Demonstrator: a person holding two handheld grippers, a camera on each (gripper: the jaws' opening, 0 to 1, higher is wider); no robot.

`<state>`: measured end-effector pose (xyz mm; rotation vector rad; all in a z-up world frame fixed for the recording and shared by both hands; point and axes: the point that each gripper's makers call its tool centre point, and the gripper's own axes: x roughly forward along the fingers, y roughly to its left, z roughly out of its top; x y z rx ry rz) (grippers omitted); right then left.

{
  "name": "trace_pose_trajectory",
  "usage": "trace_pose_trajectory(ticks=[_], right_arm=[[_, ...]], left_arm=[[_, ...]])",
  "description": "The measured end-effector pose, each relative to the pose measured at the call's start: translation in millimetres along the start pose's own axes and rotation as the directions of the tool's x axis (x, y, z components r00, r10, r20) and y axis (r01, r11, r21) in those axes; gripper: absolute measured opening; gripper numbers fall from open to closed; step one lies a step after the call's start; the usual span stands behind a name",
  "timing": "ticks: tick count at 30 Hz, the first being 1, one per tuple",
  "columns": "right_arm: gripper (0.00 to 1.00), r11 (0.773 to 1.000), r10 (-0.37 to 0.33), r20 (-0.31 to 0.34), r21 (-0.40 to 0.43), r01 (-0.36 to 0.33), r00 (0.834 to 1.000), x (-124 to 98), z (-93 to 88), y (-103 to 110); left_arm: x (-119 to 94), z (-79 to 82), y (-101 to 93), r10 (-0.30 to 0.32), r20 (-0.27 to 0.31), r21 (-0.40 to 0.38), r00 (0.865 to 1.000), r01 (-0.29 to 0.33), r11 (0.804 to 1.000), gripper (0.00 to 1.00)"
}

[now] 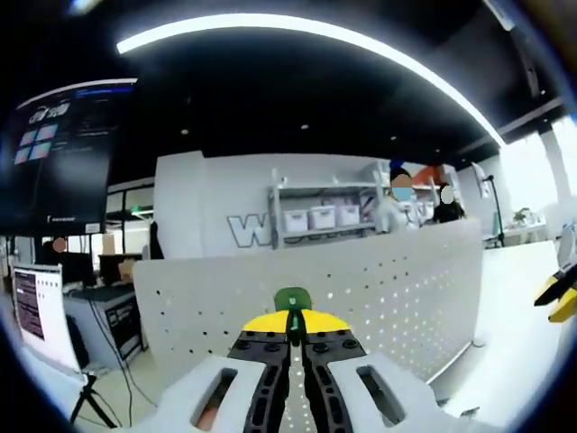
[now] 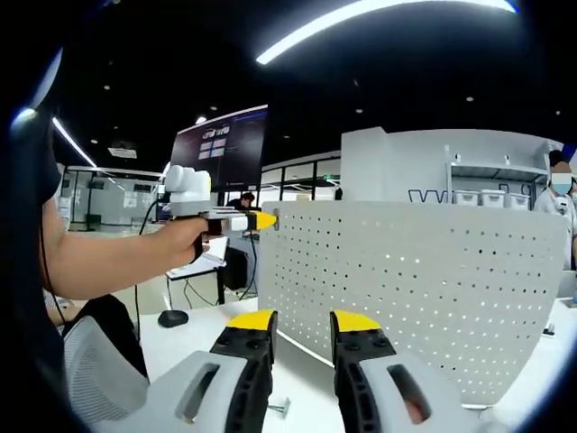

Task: Insert the hook assembly into the mounting plate slot until the hook locks in place.

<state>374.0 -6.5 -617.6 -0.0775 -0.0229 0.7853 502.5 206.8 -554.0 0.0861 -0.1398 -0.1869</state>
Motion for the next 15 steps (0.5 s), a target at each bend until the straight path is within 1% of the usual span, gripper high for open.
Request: trace_pose_trajectory(ticks=[5,9,15], right_arm=[[0.22,1.000,-0.007,-0.003,0.003,0.007,1.000,0,-1.6,-3],[0.22,1.000,-0.009,-0.007,0.009,0.009,1.000,1,-3.7,-5],[0.22,1.000,-0.013,-0.015,0.014,0.013,1.000,1,-7.3,-7]], left_arm=[[15,-1.8,2.0,0.011,0.002,-0.001,1.000,-0.011,1.000,0.03],[24,0.3,3.3,0.022,0.010,0.004,1.000,-0.022,1.000,0.03],[39,-2.8,3.3,0.028,0.004,0.009,1.000,-0.028,1.000,0.03]])
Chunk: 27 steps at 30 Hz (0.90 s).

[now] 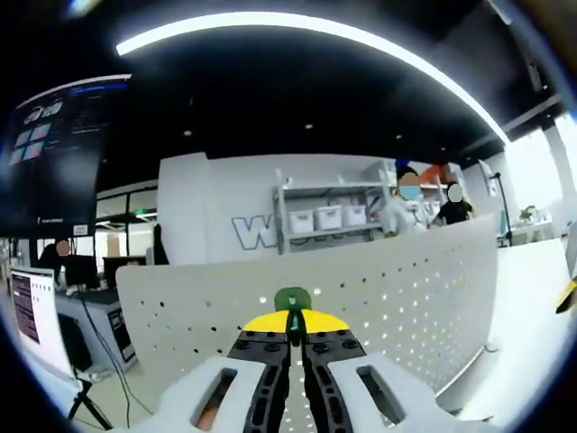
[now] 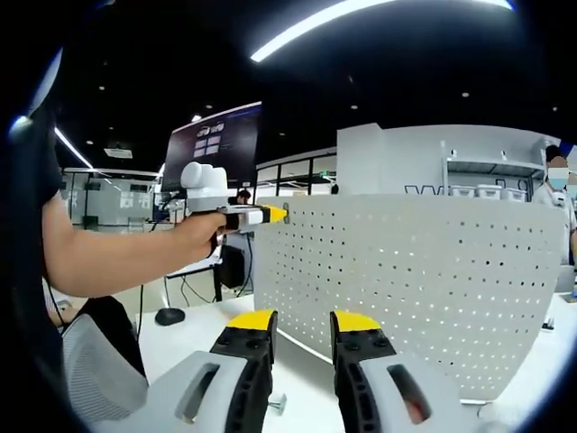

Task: Insert the hook assembly into the mounting plate slot until the hook locks in place.

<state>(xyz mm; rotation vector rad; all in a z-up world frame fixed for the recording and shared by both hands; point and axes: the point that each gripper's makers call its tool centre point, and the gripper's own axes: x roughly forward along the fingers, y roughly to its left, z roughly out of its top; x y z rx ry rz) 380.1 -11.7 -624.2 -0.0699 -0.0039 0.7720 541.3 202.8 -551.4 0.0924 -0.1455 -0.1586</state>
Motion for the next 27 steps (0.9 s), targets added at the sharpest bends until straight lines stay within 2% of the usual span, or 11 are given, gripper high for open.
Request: trace_pose_trajectory(ticks=[12,27], right_arm=[[0.22,1.000,-0.022,-0.007,0.003,0.022,1.000,-4,-2.0,-8],[0.22,0.999,-0.038,-0.015,0.014,0.039,0.999,-5,-6.2,-14]], left_arm=[[22,-8.8,-0.9,0.011,-0.013,-0.019,1.000,-0.011,1.000,0.03],[32,-12.7,1.8,0.017,-0.024,-0.003,1.000,-0.017,1.000,0.03]])
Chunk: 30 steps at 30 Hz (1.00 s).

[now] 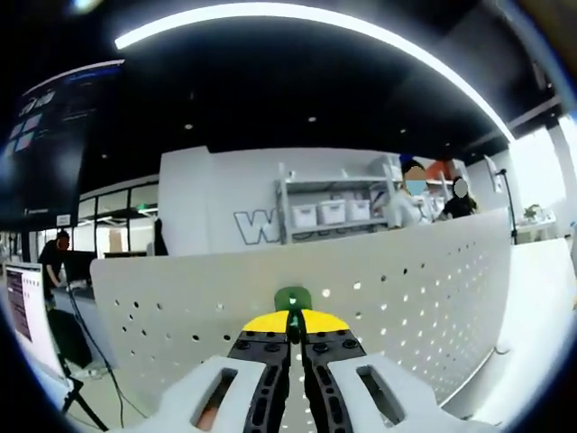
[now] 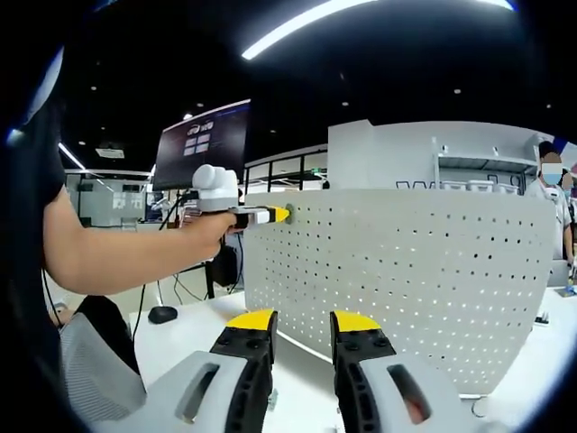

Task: Insert the hook assembly into the mounting plate slot until the hook locks in place.

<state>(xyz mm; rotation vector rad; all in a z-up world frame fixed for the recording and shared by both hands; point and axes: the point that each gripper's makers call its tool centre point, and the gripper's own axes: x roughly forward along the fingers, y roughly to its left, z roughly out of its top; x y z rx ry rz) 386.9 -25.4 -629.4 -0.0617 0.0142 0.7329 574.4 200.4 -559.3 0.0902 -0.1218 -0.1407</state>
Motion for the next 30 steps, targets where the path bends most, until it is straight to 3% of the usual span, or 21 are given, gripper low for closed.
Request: trace_pose_trajectory(ticks=[8,12,16,21,24,30], right_arm=[[0.22,1.000,0.003,-0.003,0.001,-0.003,1.000,1.2,0.0,1.3],[0.22,1.000,-0.001,-0.005,0.003,0.001,1.000,0.7,-0.4,0.9],[0.22,1.000,-0.003,-0.008,0.003,0.003,1.000,-0.3,-0.9,0.6],[0.22,1.000,-0.013,-0.009,0.010,0.013,1.000,-1.6,-1.6,-2.9],[0.22,1.000,-0.011,-0.009,0.010,0.011,1.000,-0.8,-1.6,-2.3],[0.22,1.000,-0.003,-0.008,0.007,0.003,1.000,0.3,-0.8,0.1]], left_arm=[[1.3,-2.0,-0.4,0.018,0.006,0.021,1.000,-0.019,1.000,0.03],[2.0,-1.3,-2.1,0.045,0.014,0.085,0.999,-0.046,0.995,0.03],[3.3,-1.9,-3.8,0.068,0.016,0.212,0.998,-0.070,0.975,0.03],[4.2,-2.2,-3.8,0.070,0.018,0.246,0.997,-0.072,0.967,0.04],[4.9,-3.6,-5.2,0.080,0.023,0.329,0.997,-0.083,0.941,0.04],[2.7,-2.5,-4.0,0.076,0.031,0.308,0.997,-0.081,0.948,0.04]])
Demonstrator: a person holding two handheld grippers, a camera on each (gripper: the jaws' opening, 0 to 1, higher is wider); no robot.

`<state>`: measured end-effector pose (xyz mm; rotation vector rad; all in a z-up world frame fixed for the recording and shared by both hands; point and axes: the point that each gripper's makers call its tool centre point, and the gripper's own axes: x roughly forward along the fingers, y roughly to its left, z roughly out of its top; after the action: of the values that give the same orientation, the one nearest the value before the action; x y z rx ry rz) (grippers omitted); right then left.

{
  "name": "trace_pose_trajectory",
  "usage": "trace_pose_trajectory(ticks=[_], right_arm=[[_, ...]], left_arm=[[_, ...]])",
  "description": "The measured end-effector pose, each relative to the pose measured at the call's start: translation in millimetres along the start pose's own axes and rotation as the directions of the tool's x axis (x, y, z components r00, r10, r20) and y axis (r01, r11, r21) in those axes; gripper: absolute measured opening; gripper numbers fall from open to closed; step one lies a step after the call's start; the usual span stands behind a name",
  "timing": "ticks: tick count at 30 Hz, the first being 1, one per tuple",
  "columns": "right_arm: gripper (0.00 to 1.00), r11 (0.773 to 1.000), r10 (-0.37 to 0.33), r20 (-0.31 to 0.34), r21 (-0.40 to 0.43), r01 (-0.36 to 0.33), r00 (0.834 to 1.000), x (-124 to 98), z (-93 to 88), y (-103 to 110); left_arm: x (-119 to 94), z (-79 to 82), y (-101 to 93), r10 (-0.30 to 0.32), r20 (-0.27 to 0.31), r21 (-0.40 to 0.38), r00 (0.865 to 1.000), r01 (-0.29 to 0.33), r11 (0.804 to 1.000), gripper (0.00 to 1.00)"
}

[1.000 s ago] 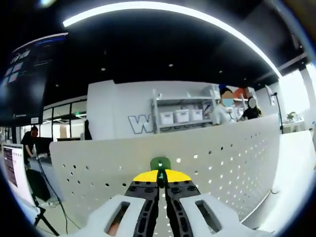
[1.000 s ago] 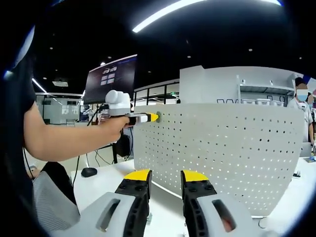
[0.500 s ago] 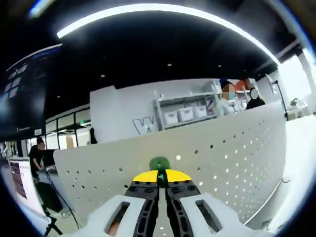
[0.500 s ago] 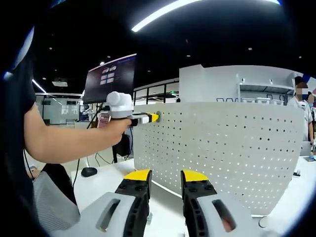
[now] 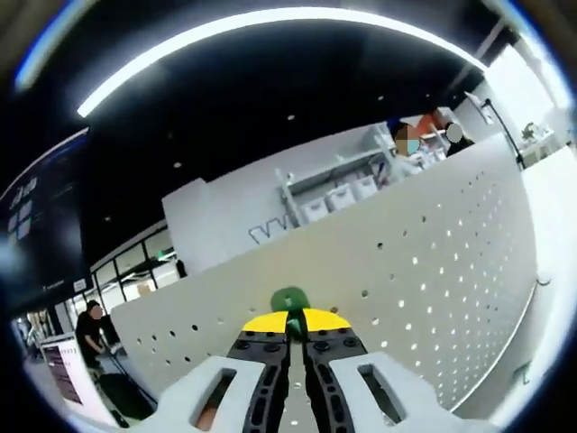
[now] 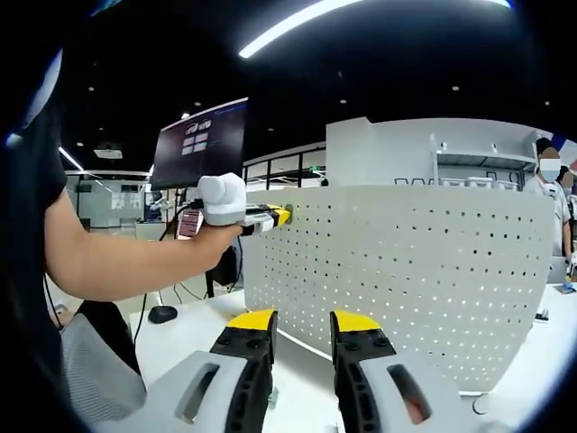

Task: Insert the hook assembly into the mounting plate slot until the hook locks in place.

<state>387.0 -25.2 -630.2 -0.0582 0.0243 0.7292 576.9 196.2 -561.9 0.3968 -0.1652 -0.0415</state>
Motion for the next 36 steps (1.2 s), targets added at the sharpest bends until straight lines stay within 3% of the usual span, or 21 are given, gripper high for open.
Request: trace_pose_trajectory(ticks=[4,14,36], right_arm=[[0.22,1.000,-0.005,0.003,0.001,0.005,1.000,-1,0.9,-2],[0.22,1.000,-0.003,0.004,-0.003,0.003,1.000,-3,1.4,-1],[0.22,1.000,-0.016,0.003,-0.009,0.016,1.000,-6,0.0,-4]], left_arm=[[-2,-2.8,0.8,-0.014,-0.005,-0.068,1.000,0.014,0.998,0.05],[-13,-10.6,-0.7,-0.021,-0.026,-0.110,0.999,0.018,0.994,0.11],[-69,-31.6,-4.3,-0.051,-0.061,-0.241,0.997,0.035,0.970,0.21]])
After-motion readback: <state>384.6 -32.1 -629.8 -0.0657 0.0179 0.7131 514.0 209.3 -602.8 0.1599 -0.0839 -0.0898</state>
